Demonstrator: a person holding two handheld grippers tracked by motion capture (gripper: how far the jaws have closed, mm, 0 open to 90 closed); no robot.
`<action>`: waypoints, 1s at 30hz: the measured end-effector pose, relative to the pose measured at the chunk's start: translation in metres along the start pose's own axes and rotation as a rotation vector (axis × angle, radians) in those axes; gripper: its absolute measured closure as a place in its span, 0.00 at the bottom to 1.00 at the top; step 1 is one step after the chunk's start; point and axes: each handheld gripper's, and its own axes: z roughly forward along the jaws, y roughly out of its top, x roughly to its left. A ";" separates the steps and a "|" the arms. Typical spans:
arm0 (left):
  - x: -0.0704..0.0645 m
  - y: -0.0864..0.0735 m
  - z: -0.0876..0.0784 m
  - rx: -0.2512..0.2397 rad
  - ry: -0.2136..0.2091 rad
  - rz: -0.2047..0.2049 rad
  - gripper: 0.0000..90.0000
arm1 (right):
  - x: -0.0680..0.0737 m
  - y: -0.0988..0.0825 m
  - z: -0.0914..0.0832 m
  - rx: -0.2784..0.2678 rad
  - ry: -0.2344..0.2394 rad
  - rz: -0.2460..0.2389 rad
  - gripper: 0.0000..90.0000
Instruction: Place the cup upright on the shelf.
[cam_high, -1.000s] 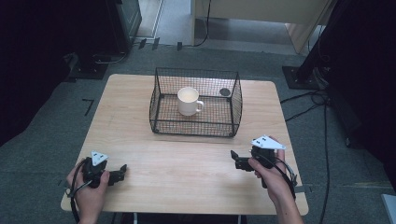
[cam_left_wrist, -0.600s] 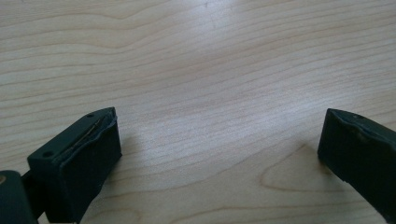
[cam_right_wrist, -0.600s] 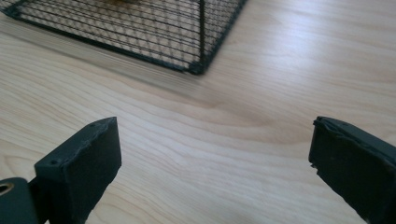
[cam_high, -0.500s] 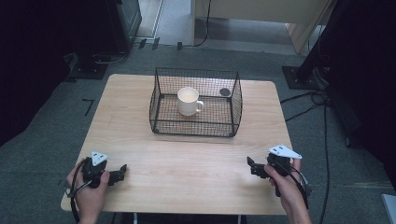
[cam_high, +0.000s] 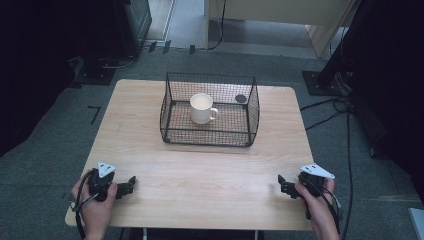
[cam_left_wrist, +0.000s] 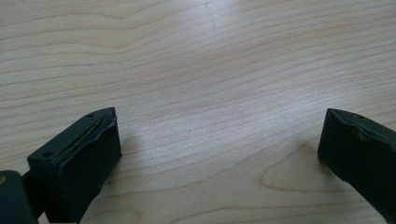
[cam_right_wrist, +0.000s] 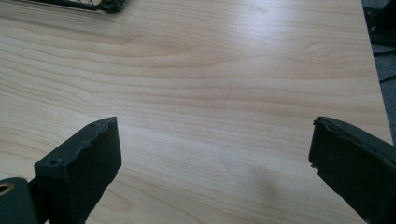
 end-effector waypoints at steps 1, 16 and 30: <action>0.000 0.000 0.000 0.000 0.000 0.000 0.00 | -0.002 -0.002 0.000 0.004 0.002 0.009 0.02; 0.000 0.000 0.000 0.000 0.000 0.000 0.00 | -0.014 -0.024 0.008 0.070 -0.056 0.030 0.00; 0.000 0.000 0.000 0.002 0.000 0.001 0.00 | -0.014 -0.028 0.008 0.034 -0.055 0.024 0.00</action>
